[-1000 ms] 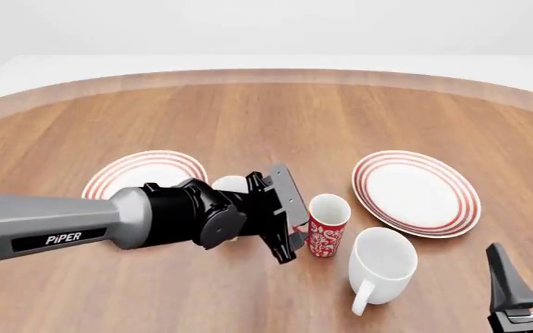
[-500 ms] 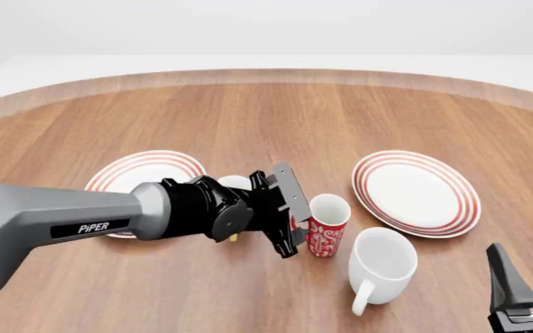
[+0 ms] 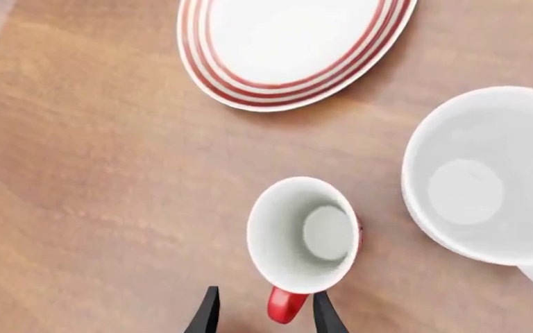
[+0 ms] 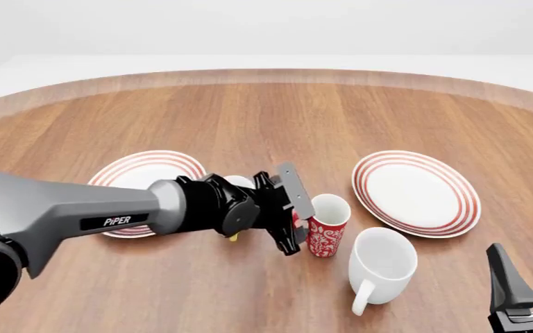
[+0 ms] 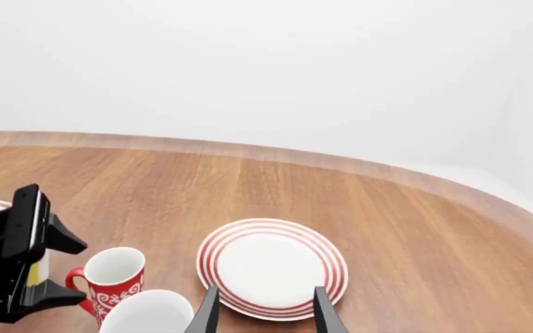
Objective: Put the red mug on the left plate.
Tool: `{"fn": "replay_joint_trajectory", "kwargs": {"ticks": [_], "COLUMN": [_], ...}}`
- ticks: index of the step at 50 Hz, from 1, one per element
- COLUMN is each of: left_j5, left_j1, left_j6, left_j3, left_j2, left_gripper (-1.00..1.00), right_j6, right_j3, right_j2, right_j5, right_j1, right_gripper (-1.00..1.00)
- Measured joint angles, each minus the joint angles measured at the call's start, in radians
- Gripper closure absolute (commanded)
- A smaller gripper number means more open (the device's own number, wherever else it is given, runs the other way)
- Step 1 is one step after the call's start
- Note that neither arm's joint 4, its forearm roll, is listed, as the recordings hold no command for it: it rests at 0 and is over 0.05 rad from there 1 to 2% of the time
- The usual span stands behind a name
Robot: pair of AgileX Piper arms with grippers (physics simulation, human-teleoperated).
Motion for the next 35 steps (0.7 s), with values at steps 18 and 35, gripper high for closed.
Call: {"fn": "replay_joint_trajectory", "kwargs": {"ticks": [18,35], "left_j5": [-0.013,-0.023], "left_j1": [-0.003,-0.01], "left_j6": [-0.002,-0.034], "left_j3": [0.011,0.034], "left_j2": [-0.006,-0.06], "left_gripper": [1.0,1.0], "right_j6": [-0.001,-0.007], "right_j3": [0.0,0.0], "right_j2": [0.0,0.0], "right_j5": [-0.001,-0.006], "right_j1": [-0.002,-0.001], "right_gripper": [-1.0,-1.0]}}
